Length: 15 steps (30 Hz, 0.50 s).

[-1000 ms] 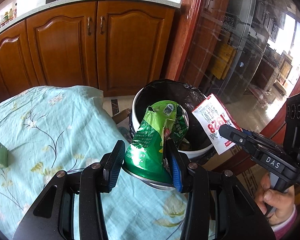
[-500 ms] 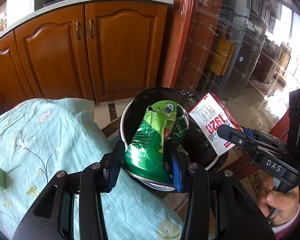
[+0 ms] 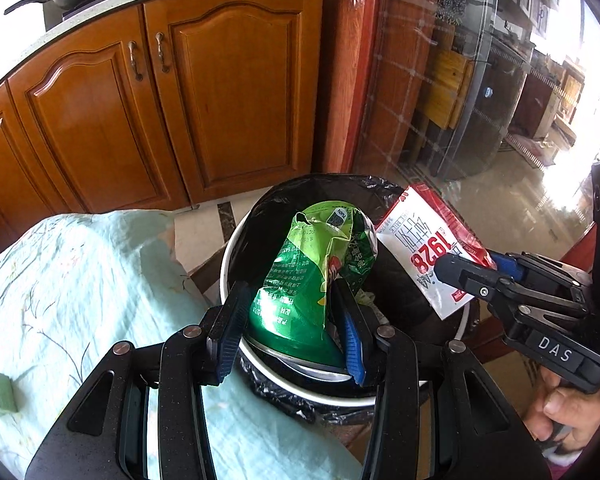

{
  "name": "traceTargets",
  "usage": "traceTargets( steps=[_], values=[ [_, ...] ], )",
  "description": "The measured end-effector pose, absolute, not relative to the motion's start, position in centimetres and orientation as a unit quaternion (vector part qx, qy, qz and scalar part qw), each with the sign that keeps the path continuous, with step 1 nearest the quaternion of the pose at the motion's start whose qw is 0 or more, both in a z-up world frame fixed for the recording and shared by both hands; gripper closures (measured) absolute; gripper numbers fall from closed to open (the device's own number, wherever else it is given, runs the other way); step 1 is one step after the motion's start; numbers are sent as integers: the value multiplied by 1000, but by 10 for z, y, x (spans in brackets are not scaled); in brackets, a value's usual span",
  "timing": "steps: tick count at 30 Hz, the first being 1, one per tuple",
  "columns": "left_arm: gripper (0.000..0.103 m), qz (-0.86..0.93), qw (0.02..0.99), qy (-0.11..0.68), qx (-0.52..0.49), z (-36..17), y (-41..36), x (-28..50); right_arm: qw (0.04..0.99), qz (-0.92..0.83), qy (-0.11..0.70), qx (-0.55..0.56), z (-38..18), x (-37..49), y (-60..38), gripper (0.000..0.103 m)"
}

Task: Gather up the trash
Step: 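Carry the green can and red carton over the trash bin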

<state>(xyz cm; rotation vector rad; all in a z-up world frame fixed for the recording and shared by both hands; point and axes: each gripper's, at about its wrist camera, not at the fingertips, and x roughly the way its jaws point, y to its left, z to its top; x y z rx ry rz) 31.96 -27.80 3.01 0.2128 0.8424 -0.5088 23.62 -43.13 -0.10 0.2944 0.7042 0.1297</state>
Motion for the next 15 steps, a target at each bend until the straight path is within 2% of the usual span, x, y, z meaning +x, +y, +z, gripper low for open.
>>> traceTargets(
  steps=[15],
  values=[
    [61,-235,865,425,123,12,-296,328,919,65,369,124,-11,254,-429,72]
  ],
)
